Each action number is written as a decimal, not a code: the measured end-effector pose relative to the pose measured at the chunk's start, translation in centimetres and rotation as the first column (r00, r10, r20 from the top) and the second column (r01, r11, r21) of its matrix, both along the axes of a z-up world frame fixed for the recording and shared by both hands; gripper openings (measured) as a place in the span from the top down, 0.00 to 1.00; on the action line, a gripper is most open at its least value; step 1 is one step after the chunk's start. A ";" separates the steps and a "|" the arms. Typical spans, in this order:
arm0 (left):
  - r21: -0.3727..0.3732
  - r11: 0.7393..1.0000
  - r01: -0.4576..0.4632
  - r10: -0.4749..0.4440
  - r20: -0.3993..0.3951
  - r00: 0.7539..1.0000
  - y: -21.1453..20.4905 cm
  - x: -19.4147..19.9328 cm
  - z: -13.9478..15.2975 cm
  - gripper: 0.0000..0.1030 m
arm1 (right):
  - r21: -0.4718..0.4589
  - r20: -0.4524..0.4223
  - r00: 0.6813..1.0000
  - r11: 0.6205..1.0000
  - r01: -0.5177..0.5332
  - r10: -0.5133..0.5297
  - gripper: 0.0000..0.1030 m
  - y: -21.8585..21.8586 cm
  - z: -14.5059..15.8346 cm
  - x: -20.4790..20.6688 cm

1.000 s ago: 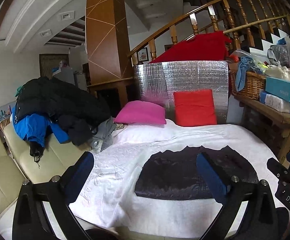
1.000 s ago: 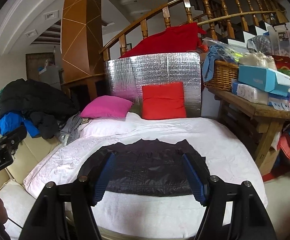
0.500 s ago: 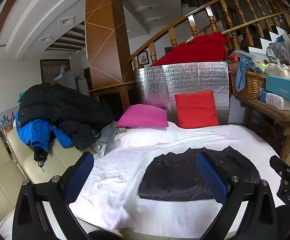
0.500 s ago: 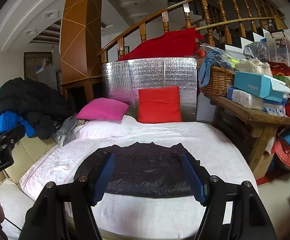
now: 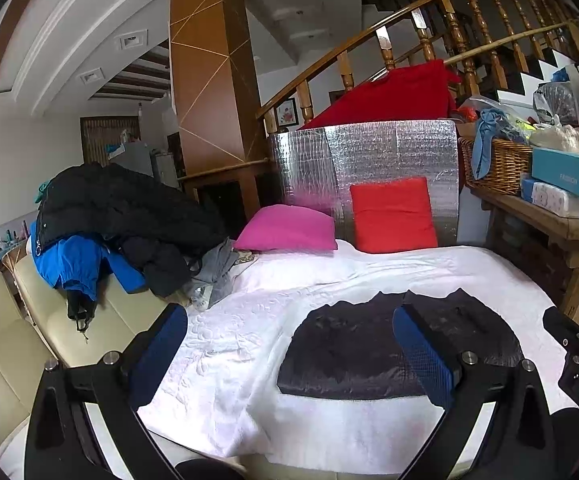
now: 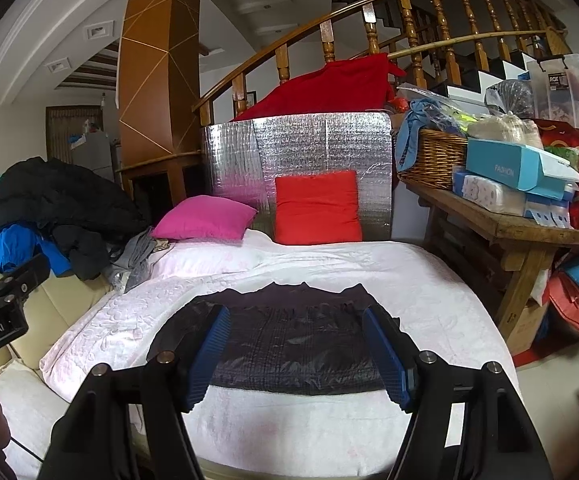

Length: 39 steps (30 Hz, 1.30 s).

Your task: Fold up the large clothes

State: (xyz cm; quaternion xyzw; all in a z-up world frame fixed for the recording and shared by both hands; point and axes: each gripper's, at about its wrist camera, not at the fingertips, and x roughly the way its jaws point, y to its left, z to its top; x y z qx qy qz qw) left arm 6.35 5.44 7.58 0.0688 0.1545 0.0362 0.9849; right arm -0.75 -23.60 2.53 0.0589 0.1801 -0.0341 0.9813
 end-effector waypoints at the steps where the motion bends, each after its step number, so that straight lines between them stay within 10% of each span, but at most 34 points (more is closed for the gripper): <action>1: -0.001 1.000 0.000 0.000 0.000 1.000 0.0 0.0 0.0 0.01 | -0.002 -0.001 1.000 1.000 0.000 0.000 0.29 0.0 0.0 0.0; 39: -0.021 0.999 0.035 -0.035 0.017 0.999 1.4 2.3 -1.0 0.01 | -0.025 -0.036 0.999 1.000 -0.005 0.005 0.29 1.3 -0.5 3.1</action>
